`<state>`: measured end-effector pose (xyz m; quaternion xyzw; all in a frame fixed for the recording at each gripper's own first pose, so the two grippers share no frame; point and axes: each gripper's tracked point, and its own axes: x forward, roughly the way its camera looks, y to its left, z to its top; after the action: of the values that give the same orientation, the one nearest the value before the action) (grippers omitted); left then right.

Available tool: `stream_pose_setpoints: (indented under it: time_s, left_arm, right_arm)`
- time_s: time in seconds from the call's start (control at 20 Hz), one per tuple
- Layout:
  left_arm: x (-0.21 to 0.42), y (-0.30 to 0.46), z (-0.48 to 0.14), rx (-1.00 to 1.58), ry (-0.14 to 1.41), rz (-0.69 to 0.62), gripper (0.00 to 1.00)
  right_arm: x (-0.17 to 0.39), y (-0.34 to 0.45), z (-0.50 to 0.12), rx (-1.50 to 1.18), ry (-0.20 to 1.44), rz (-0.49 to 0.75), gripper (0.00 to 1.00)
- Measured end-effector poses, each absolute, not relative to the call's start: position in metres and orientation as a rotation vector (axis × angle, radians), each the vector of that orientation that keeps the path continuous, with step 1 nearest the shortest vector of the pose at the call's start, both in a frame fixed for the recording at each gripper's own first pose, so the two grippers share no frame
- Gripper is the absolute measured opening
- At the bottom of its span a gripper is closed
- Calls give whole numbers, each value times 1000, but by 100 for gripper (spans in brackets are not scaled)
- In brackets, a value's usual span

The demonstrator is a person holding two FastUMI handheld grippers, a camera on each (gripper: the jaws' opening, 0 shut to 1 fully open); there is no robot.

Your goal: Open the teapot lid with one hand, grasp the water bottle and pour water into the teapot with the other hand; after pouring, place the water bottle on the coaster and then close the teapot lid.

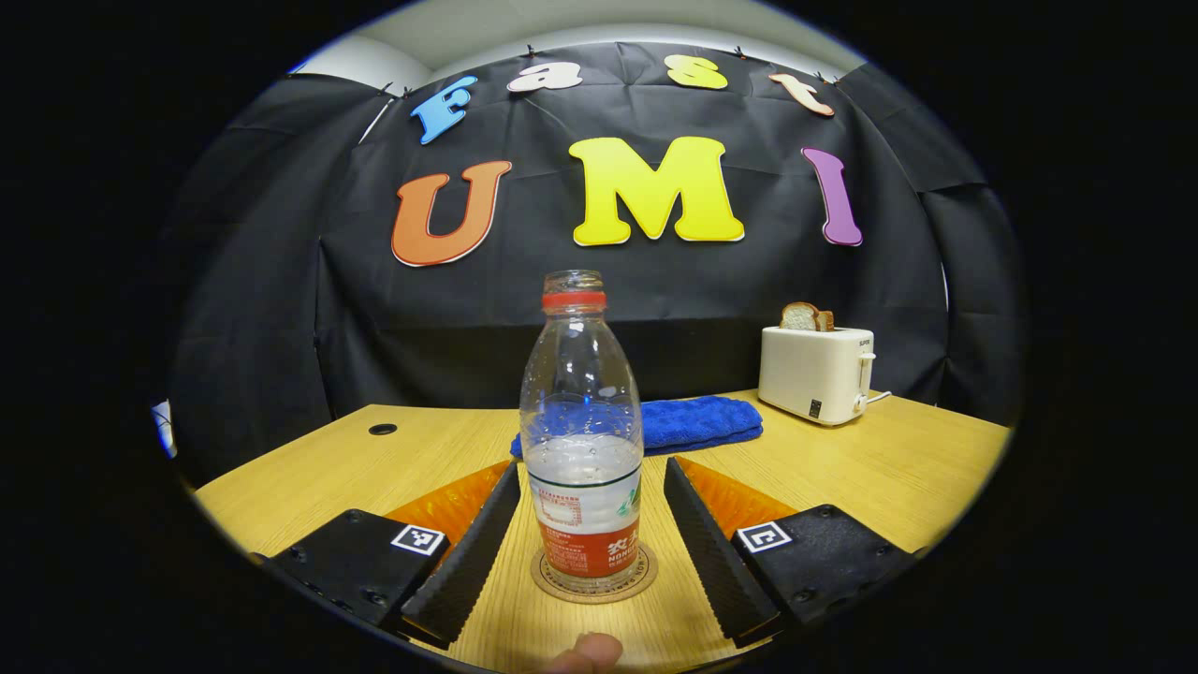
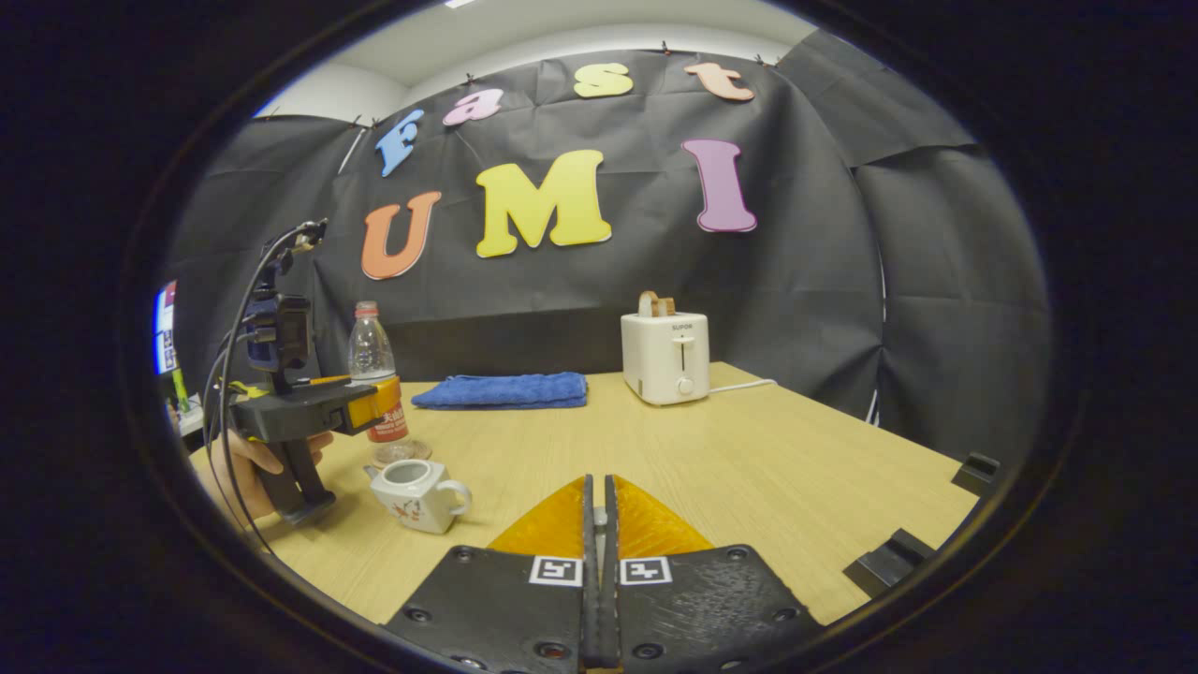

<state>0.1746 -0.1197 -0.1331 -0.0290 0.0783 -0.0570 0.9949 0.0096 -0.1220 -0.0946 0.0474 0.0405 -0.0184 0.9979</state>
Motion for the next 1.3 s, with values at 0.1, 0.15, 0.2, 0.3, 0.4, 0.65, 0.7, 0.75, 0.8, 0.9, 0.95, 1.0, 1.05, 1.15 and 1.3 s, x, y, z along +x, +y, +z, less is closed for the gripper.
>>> stream_pose_setpoints:
  time_s: [0.1, 0.15, 0.2, 0.3, 0.4, 0.65, 0.7, 0.75, 0.8, 0.9, 0.95, 1.0, 1.05, 1.15, 1.3]
  left_arm:
    - [164, -114, -126, -39, 148, -108, 98]
    - [158, -107, -122, -12, 138, -97, 98]
    - [151, -101, -116, 5, 124, -87, 97]
    - [137, -93, -108, 24, 113, -92, 97]
    - [122, -84, -104, 40, 128, -88, 96]
    - [81, -61, -95, 52, 126, -38, 96]
    - [73, -64, -98, 24, 142, -52, 96]
    - [65, -68, -100, -3, 154, -67, 95]
    - [57, -67, -99, -17, 164, -73, 96]
    - [44, -62, -94, -19, 166, -67, 96]
    - [38, -61, -93, -20, 169, -67, 96]
    - [32, -61, -91, -25, 173, -73, 96]
    - [30, -62, -88, -26, 183, -84, 95]
    - [24, -57, -79, -9, 170, -87, 96]
    - [17, -52, -70, -21, 159, -102, 96]
  right_arm:
    - [6, -114, -91, 84, 75, -25, 0]
    - [5, -111, -89, 76, 73, -22, 0]
    - [5, -107, -88, 62, 70, -18, 0]
    - [3, -102, -84, 43, 67, -18, 0]
    - [1, -93, -81, 48, 64, 5, 0]
    - [12, -82, -76, 121, 88, 87, 0]
    - [14, -80, -75, 128, 91, 93, 0]
    - [16, -79, -73, 135, 91, 104, 0]
    - [18, -78, -73, 138, 94, 111, 0]
    - [24, -78, -69, 152, 103, 112, 0]
    - [28, -77, -66, 158, 106, 112, 0]
    - [31, -75, -65, 160, 109, 109, 0]
    - [36, -73, -64, 158, 114, 105, 0]
    - [45, -68, -61, 151, 123, 93, 0]
    - [52, -48, -56, 145, 131, 111, 0]
